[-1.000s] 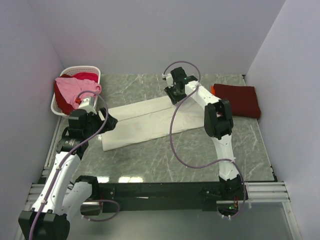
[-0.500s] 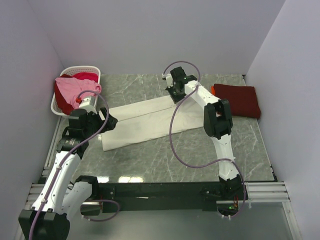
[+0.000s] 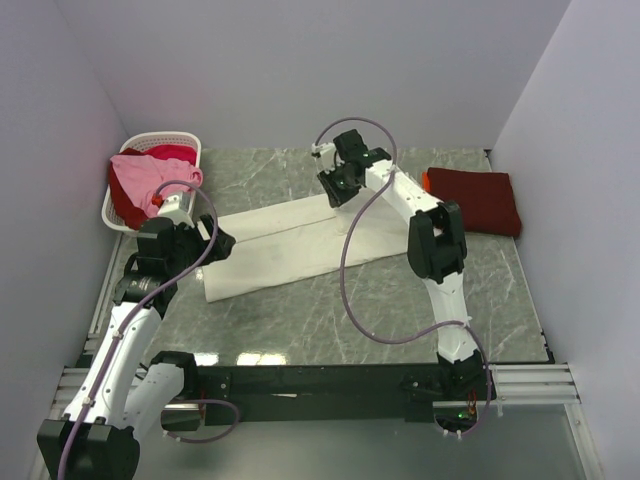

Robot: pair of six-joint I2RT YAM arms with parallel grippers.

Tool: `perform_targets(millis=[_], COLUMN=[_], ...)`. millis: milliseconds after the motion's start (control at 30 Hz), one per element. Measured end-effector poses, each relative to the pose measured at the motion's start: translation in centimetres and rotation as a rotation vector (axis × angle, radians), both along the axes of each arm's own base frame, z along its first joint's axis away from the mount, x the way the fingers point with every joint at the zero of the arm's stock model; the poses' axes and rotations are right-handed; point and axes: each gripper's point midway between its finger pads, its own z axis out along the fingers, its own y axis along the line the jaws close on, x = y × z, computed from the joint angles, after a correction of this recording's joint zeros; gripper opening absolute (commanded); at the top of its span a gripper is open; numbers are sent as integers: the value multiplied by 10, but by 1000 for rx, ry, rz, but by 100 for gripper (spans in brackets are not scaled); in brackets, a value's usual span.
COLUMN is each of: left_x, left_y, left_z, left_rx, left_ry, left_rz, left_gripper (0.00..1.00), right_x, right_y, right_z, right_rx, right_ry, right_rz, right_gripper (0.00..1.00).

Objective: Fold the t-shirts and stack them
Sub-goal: Fold the tshirt

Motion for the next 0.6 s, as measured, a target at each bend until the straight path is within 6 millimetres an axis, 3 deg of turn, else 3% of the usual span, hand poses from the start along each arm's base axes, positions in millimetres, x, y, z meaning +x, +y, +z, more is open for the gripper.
perform_targets(millis=[33,100,367,467,600], left_x=[0,0,0,-1,-1], left_y=[0,0,-1,-2,-3], left_z=[0,0,0,0,0], left_rx=[0,-1,-4,-5,-8], left_ry=[0,0,0,0,1], left_rz=[0,-1,-7,-10,-15], left_gripper=[81,81,81,81,81], right_x=[-2,-4,-8,1,30], right_y=[2,4,-4,-20,-65], right_z=[-1,-1,-6,-4,10], right_rx=[-1,-5,-27,-11,73], right_ry=[4,3,4,6,13], right_rz=[9,23,33,-14,-146], right_gripper=[48,54,56,56,56])
